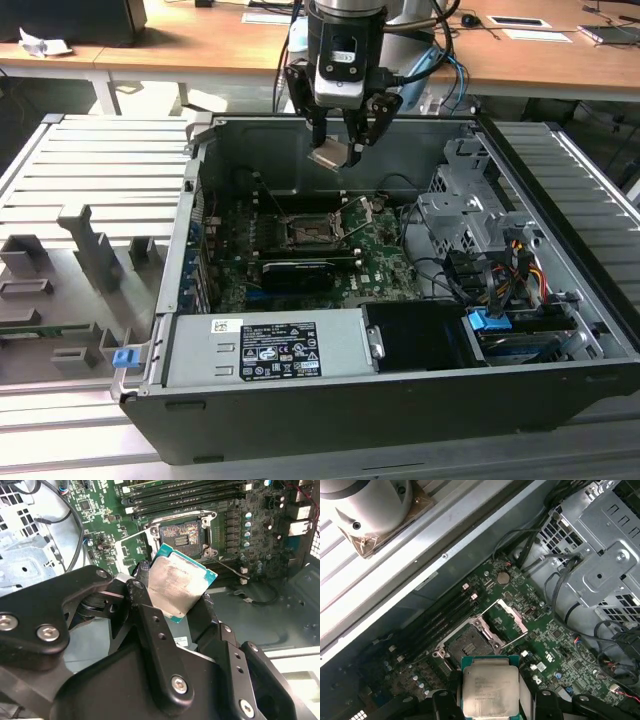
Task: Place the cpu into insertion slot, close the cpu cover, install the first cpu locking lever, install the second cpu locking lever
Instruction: 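Place the cpu into insertion slot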
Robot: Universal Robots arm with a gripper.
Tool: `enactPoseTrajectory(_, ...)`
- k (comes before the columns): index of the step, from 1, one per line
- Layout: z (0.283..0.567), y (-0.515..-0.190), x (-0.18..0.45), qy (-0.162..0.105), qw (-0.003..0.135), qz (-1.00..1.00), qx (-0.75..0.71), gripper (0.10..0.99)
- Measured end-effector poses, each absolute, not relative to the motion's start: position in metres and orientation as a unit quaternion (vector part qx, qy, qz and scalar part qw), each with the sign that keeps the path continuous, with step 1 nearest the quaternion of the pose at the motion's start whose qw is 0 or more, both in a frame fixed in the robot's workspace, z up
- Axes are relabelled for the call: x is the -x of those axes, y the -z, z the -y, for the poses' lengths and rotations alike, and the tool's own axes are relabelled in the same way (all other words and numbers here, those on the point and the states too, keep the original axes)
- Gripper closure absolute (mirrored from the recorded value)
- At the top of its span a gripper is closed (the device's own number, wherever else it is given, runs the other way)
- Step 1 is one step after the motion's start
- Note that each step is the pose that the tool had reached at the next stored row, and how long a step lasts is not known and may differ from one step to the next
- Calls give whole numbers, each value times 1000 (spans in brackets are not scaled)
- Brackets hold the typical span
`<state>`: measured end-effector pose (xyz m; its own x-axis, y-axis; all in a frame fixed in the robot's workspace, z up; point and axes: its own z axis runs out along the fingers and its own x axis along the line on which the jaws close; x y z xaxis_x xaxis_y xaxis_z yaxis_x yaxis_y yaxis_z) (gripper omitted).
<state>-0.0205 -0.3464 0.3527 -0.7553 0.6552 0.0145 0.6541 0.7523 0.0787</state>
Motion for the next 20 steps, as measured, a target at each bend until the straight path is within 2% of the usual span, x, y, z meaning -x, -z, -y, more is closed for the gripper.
enactPoseTrajectory(20,346,-346,21,-39,9,-921,-388,545)
